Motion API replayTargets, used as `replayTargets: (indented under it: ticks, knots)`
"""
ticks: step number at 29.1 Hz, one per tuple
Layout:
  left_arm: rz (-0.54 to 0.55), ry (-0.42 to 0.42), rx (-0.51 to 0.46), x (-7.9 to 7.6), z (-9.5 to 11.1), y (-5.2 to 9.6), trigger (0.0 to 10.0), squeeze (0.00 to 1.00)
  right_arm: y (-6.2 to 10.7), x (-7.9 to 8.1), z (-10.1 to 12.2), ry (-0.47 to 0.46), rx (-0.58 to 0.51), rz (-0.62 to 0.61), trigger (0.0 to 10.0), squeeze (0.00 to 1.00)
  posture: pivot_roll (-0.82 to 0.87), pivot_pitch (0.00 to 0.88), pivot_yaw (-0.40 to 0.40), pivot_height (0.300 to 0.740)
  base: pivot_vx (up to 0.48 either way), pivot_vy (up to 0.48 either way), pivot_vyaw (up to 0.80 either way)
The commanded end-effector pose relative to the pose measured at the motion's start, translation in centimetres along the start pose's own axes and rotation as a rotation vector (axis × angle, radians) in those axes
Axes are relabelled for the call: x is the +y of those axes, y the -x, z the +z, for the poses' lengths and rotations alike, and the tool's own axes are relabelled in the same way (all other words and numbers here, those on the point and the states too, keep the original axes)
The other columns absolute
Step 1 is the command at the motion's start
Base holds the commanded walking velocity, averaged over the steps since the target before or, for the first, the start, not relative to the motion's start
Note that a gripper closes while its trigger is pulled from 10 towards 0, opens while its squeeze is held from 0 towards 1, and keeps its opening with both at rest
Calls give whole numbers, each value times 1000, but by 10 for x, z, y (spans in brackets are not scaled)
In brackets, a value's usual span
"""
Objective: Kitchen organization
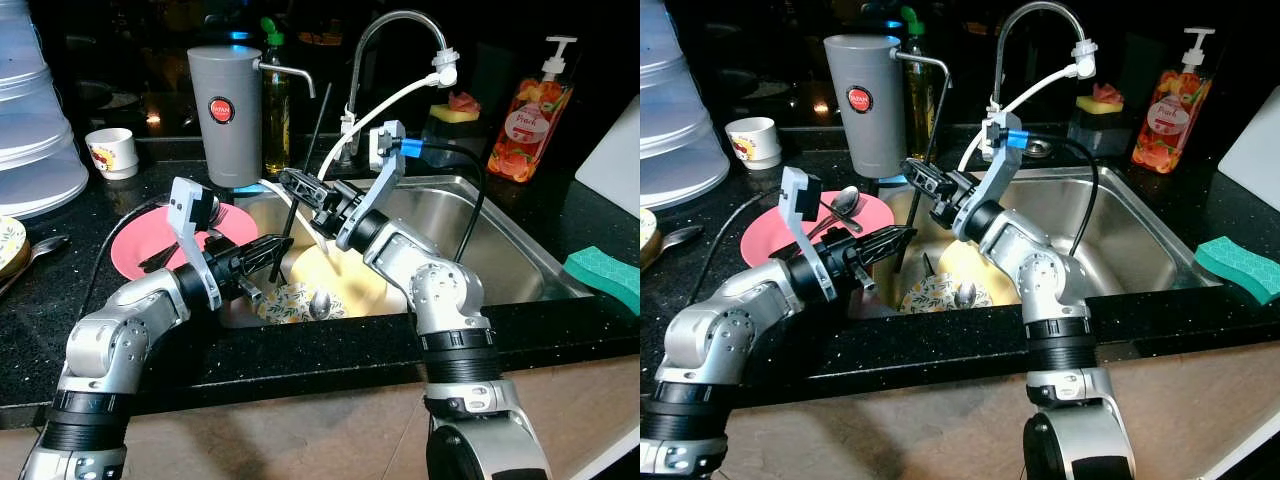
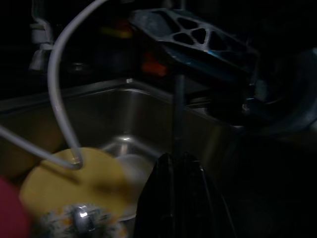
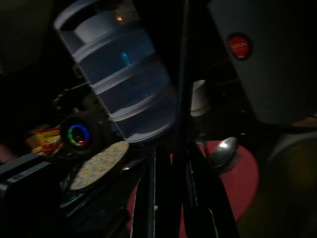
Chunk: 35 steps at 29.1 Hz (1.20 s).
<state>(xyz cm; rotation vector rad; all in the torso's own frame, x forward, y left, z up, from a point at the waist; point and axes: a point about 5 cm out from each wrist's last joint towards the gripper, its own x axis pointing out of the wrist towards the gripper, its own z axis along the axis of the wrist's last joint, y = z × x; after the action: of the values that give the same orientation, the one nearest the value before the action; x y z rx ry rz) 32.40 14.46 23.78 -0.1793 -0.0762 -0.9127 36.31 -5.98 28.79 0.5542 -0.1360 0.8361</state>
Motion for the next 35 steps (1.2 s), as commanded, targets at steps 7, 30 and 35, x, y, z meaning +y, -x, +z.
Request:
replayTargets:
  ticks: [7, 30, 35]
  knots:
    - [202, -81, 81, 23, -6, 5, 10000, 125, 17, -45, 19, 162, -114, -330, 0, 0, 48, 33, -16, 740, 0, 0, 0]
    - [90, -296, 354, 1, -48, -9, 10000, 0, 39, -60, -74, 526, 80, -329, 10000, 0, 58, 18, -11, 740, 0, 0, 0]
    - [97, -302, 358, 3, -48, -10, 10000, 0, 40, -61, -77, 520, 83, -322, 10000, 1000, 59, 16, -11, 740, 0, 0, 0]
